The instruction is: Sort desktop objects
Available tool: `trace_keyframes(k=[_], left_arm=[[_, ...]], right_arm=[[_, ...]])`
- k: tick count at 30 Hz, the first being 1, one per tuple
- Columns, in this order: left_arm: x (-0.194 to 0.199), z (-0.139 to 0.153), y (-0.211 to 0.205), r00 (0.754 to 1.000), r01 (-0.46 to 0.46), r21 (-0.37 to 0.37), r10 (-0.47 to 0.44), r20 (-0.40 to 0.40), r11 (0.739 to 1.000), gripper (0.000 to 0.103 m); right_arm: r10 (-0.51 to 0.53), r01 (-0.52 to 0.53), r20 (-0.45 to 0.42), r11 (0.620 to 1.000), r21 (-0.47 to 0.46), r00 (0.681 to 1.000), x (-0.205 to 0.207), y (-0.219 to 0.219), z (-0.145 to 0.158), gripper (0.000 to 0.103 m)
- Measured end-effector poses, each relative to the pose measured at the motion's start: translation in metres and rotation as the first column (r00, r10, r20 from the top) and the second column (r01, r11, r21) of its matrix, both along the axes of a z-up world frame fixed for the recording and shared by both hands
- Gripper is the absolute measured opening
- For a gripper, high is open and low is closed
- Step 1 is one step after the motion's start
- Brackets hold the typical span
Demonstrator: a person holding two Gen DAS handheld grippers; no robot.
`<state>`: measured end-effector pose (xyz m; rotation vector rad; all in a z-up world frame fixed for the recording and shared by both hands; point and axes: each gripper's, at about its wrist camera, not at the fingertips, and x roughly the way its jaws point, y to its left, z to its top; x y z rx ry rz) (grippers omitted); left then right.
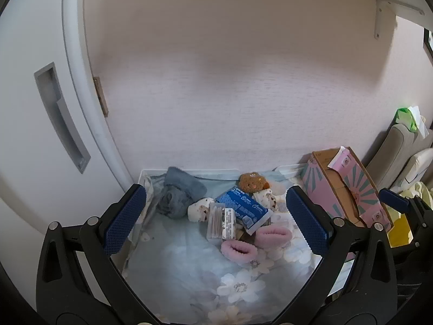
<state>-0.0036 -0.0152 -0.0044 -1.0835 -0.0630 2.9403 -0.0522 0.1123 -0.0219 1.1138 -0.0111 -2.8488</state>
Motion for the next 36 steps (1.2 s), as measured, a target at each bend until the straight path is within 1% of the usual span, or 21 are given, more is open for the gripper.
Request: trace_keyframes(k=[4, 18, 36], left_arm=[[0.0001, -0.0014, -0.0042, 1.0, 0.002, 0.011, -0.002, 0.008, 1.0, 0.103], [0.0065, -0.0043, -0.0038, 1.0, 0.0, -0.006, 0.0, 0.004, 1.0, 0.103], [0.0072, -0.0069, -0.0092, 1.0, -0.005, 0.001, 0.005, 0.013, 1.0, 0.103]], right_arm=[[0.012, -0.012, 0.007, 1.0, 0.0, 1.0, 0.0006, -0.0008, -0.0035, 0.103], [0.025, -0.025, 0.016, 1.0, -0.018, 1.0, -0.0001, -0.0006, -0.004, 0.103], [0.034, -0.033, 0.019, 0.999, -0.025, 0.999, 0.0002, -0.0009, -0.0053, 0.103]])
